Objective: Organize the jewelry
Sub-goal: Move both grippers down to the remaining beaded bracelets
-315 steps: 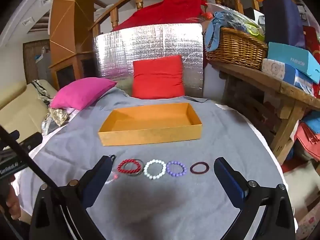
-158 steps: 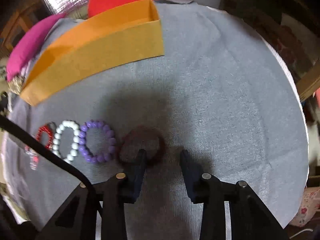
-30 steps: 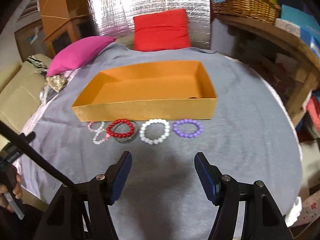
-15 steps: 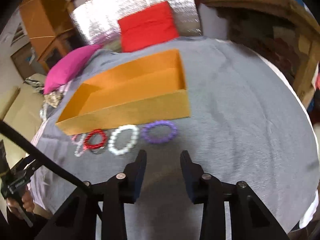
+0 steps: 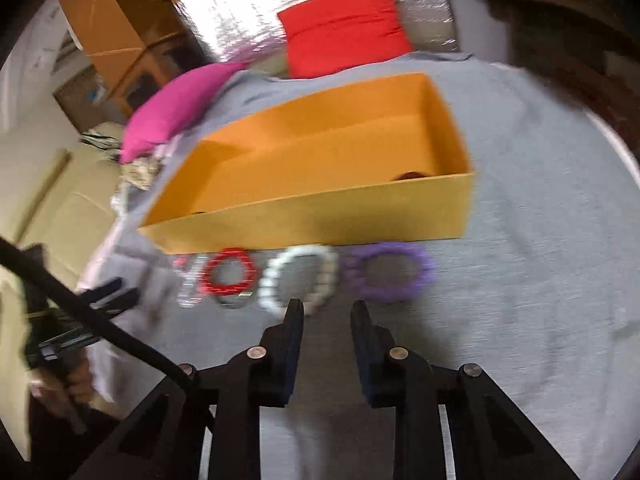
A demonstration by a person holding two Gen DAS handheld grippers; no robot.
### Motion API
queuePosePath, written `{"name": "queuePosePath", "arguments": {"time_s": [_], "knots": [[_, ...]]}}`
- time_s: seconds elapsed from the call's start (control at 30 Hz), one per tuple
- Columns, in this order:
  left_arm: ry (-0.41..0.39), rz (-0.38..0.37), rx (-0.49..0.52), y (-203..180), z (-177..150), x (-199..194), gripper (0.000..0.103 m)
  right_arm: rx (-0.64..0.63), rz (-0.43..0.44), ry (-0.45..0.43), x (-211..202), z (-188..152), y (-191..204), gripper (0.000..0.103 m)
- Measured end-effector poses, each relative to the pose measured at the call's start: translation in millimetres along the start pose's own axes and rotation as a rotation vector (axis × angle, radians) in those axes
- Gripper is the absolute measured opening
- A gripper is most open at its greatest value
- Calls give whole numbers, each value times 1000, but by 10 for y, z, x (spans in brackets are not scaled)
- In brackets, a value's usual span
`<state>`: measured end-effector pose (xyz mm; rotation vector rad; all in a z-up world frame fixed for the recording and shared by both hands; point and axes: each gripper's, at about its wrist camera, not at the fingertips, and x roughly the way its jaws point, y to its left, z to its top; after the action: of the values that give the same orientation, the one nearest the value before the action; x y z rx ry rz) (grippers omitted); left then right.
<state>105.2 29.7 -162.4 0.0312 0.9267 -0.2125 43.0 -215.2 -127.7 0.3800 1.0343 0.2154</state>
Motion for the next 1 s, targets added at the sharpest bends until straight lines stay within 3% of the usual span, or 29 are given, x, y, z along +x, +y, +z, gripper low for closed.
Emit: {"name": "queuePosePath", "arguments": {"time_s": [0.1,0.23,0.47,0.6,0.77,0.9,1.0], "knots": [[27,-24,-1,-4,32,105,66,36,61,45,170,2,104,26],[65,-85,-25,33,180,259,65,65,133,88,368,18,245,26],[67,-107,-53,91,398,374,65,118,-29,-21,436,263,73,26],[74,-110,-51,94,524,494,65,156,-69,-46,499,414,-69,27],[89,-132,-80,130,607,590,65,150,-81,-59,545,548,-98,27],[45,-101,-53,42,659,576,65,106,-109,-87,542,584,-43,27],[29,-103,-71,72,658,528,65,64,-74,-94,520,559,76,29]]}}
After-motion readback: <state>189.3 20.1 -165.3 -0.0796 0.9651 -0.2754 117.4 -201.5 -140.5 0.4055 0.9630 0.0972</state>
